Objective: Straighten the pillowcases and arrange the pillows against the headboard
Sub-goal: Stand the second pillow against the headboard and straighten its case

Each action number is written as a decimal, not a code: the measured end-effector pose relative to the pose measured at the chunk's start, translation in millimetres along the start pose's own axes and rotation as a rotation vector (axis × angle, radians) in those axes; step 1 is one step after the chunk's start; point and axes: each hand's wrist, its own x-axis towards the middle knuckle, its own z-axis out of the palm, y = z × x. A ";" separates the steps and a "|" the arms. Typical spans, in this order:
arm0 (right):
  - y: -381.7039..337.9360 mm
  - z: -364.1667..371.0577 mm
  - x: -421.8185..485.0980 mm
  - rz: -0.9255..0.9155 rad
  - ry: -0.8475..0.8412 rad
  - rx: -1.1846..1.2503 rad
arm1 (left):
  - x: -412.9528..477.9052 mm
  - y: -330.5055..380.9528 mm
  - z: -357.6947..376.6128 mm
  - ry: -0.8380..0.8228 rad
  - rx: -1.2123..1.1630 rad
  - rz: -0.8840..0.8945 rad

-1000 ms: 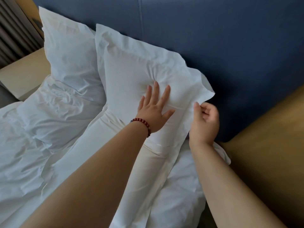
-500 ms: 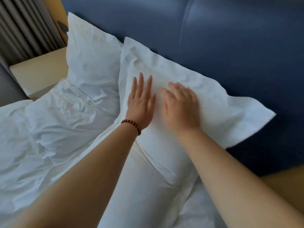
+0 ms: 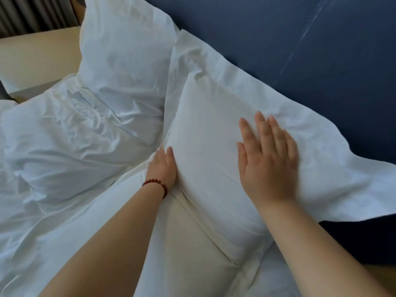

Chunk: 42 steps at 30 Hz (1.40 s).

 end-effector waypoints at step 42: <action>-15.9 -224.9 -442.2 0.600 -1.345 0.663 | -523.9 -164.7 -9.7 -0.594 0.257 0.054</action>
